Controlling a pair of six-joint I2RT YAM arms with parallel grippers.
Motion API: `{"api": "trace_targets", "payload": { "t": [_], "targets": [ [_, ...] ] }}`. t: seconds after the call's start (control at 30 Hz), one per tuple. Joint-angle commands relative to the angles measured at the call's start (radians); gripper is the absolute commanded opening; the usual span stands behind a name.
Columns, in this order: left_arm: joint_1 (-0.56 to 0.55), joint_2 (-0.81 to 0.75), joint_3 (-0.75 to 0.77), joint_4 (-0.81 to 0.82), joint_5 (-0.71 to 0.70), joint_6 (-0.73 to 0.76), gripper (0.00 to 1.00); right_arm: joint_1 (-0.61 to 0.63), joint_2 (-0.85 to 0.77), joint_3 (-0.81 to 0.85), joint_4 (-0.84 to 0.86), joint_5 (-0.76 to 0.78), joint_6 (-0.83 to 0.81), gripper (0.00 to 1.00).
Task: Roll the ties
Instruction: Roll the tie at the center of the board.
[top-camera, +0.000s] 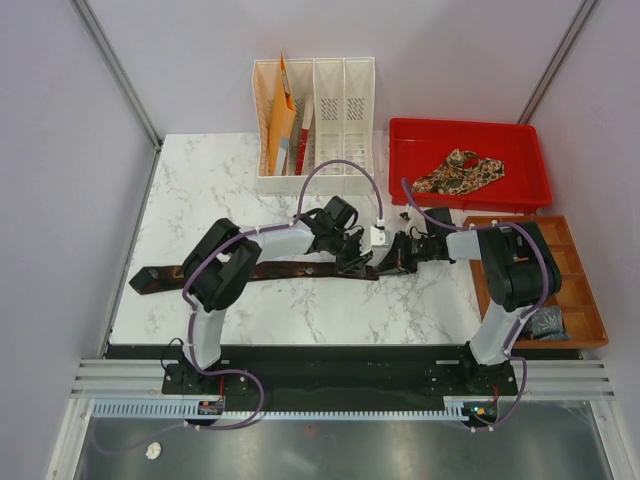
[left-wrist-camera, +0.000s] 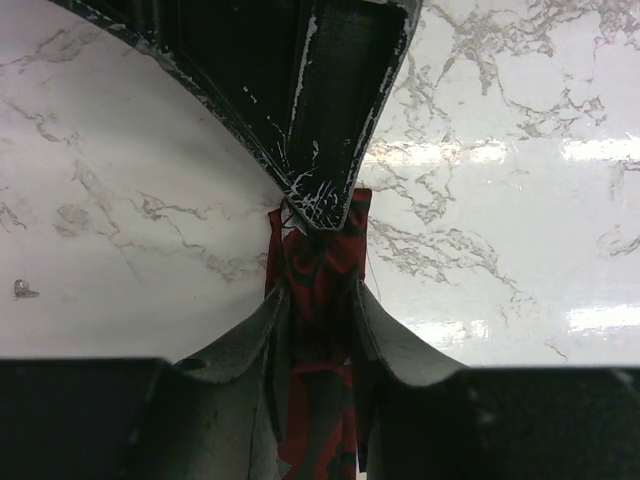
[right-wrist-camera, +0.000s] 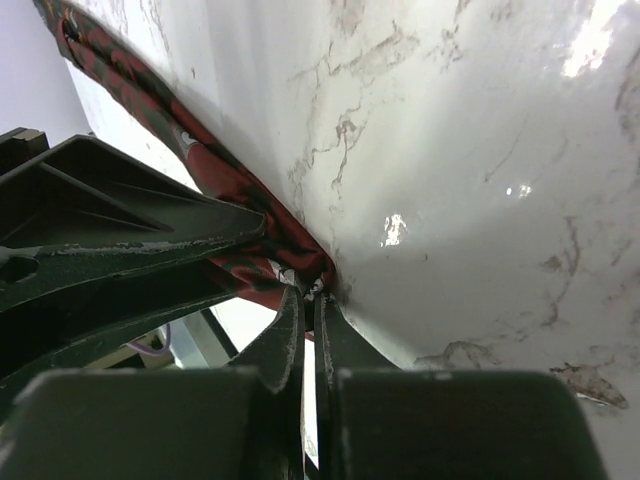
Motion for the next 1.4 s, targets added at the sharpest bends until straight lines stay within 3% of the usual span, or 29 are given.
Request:
{"api": "trace_targets", "payload": {
  "t": [0.0,0.2,0.33,0.43,0.63,0.8,1.03,1.37],
  "targets": [
    [0.037,-0.017,-0.026,0.0,-0.049,-0.122,0.32,0.004,-0.032,-0.016,-0.028,0.17,-0.007,0.0],
    [0.092,-0.158,-0.11,0.083,-0.001,-0.361,0.49,0.006,-0.098,-0.017,-0.062,0.234,0.013,0.0],
    [0.107,-0.221,-0.155,0.113,-0.021,-0.612,0.5,0.006,-0.136,-0.022,-0.074,0.277,0.034,0.0],
    [0.115,-0.265,-0.219,0.17,-0.018,-0.784,0.57,0.007,-0.145,-0.02,-0.088,0.292,0.031,0.0],
    [0.115,-0.27,-0.245,0.221,-0.027,-0.993,0.59,0.012,-0.167,-0.011,-0.131,0.331,0.028,0.0],
    [0.115,-0.243,-0.221,0.221,-0.151,-1.181,0.6,0.032,-0.173,0.009,-0.168,0.361,0.01,0.0],
    [0.114,-0.195,-0.208,0.314,-0.095,-1.257,0.46,0.039,-0.185,0.02,-0.2,0.384,0.005,0.0],
    [0.109,-0.102,-0.167,0.259,-0.113,-1.233,0.35,0.041,-0.188,0.044,-0.212,0.381,0.019,0.0]
  ]
}}
